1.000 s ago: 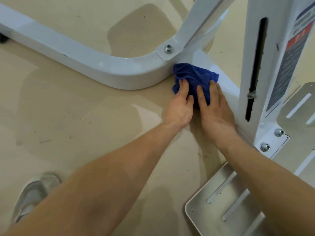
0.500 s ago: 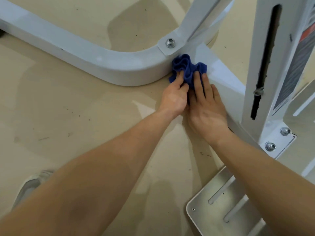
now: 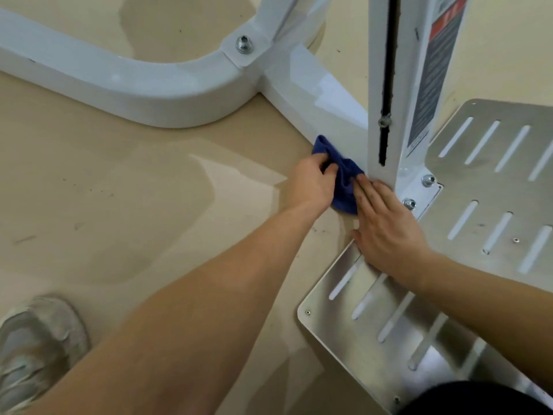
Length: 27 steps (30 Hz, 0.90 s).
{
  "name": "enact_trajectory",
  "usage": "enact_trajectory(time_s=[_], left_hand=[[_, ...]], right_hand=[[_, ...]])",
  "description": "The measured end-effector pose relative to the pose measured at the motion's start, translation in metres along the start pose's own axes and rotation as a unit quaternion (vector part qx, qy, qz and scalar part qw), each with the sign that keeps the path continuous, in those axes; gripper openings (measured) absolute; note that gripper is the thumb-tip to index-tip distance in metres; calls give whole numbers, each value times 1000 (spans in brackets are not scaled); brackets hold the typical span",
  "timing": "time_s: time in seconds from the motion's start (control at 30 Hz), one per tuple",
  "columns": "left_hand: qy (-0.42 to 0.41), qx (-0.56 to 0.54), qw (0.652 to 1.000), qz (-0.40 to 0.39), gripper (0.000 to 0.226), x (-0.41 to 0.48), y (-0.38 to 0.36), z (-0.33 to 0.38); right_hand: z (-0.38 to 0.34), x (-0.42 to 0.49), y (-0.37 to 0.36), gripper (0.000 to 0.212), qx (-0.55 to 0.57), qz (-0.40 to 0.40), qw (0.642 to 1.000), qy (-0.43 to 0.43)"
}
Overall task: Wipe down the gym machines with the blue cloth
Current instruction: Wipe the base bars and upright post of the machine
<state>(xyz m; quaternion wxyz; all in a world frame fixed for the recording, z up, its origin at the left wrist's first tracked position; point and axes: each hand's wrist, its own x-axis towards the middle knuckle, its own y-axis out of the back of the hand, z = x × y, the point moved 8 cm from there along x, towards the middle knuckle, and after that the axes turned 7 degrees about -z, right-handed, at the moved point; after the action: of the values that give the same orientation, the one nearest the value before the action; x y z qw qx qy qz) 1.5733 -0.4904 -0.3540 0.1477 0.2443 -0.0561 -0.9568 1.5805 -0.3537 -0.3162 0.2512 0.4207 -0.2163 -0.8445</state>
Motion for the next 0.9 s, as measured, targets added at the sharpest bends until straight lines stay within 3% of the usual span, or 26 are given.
enact_trajectory(time_s=[0.1,0.33,0.53,0.63,0.8,0.9], left_hand=[[1,9,998,-56,22,-14,-28,-3],[40,-60,997,22,42,5,14,-10],[29,-57,993,-103,49,-12,-48,-21],[45,-118,980,-152,55,-28,-82,-26],[61,-159,966,-194,52,-48,-109,-16],[53,-138,957,-252,61,-66,-127,1]], right_hand=[[6,-19,-15,69,15,9,1000,16],[5,16,9,76,52,60,996,26],[15,-25,-27,82,112,-13,993,20],[21,-49,-32,84,133,-49,990,11],[43,-59,-13,56,214,-23,976,-36],[77,-61,-20,32,306,-55,943,-117]])
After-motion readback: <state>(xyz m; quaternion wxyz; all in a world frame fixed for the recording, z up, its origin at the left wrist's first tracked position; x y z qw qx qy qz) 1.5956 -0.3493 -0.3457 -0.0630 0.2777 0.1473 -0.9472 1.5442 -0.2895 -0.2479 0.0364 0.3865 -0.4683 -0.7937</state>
